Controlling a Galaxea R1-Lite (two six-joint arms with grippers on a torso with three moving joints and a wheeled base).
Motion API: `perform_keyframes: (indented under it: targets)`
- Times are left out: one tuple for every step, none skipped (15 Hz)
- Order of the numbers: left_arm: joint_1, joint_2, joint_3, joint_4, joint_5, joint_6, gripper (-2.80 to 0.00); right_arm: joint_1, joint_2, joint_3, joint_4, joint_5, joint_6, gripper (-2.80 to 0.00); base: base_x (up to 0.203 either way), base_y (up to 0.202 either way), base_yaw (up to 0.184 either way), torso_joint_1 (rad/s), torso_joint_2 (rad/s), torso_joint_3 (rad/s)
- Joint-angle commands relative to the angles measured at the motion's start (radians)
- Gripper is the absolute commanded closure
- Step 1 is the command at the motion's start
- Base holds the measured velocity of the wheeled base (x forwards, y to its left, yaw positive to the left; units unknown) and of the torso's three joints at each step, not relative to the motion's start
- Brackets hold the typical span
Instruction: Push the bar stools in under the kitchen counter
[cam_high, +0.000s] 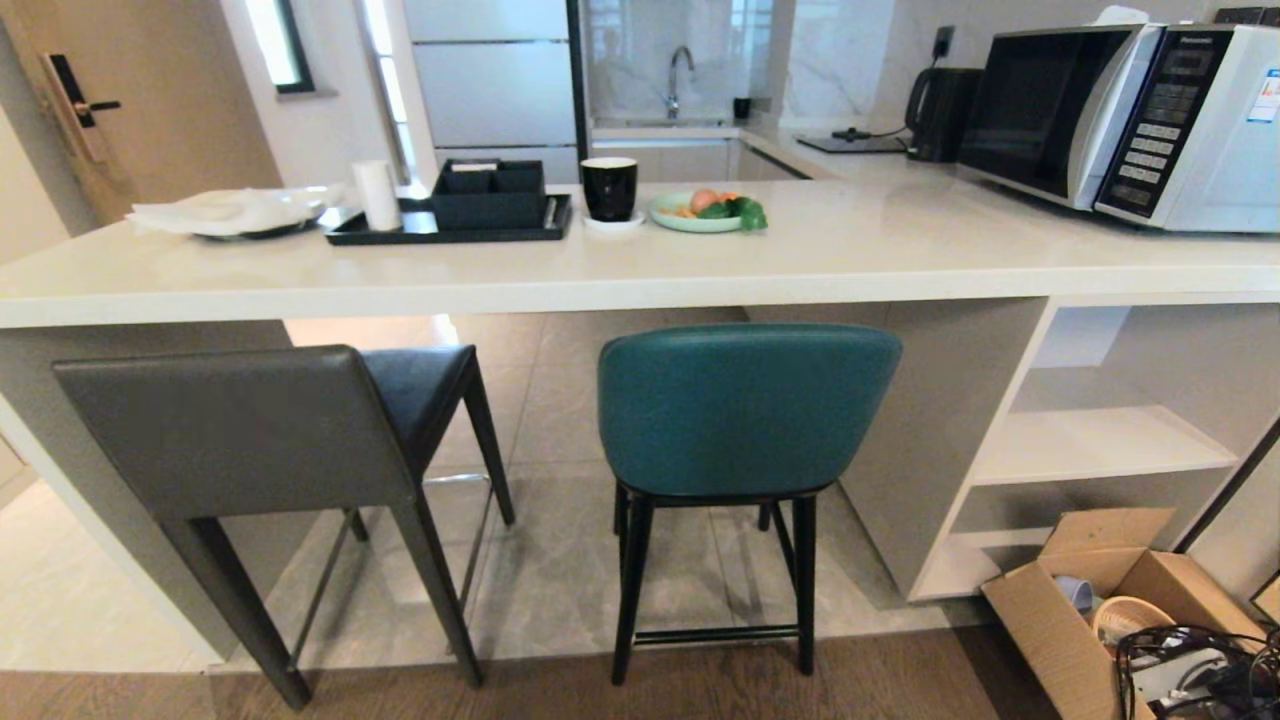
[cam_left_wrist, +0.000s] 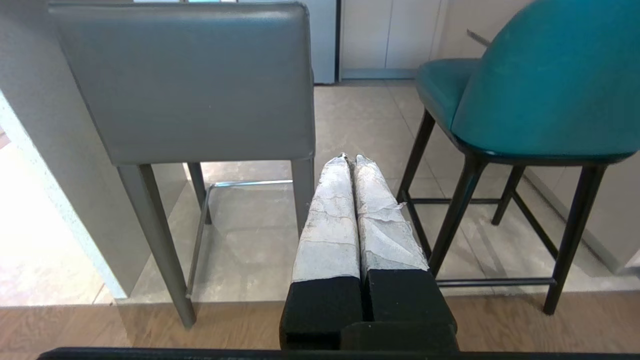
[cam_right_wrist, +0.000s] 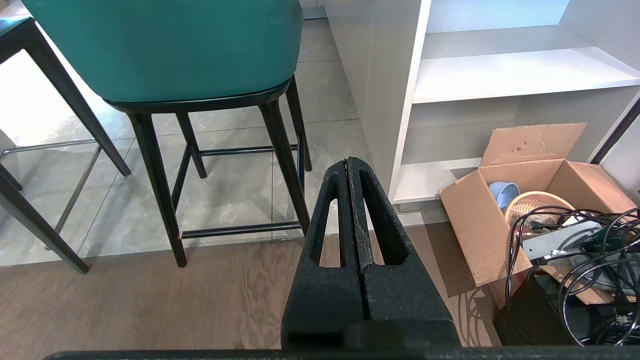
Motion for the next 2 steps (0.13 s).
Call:
perform_keyframes:
  targets:
    - [0.0, 0.002, 0.04, -0.004, 0.001, -0.002, 0.0, 0.0, 0.001, 0.0, 0.001, 0.0, 0.001, 0.0, 0.0, 0.0, 0.0, 0.0, 0.0, 0.0]
    - [0.001, 0.002, 0.04, -0.004, 0.001, -0.003, 0.0, 0.0, 0.001, 0.0, 0.001, 0.0, 0.001, 0.0, 0.0, 0.0, 0.0, 0.0, 0.0, 0.0]
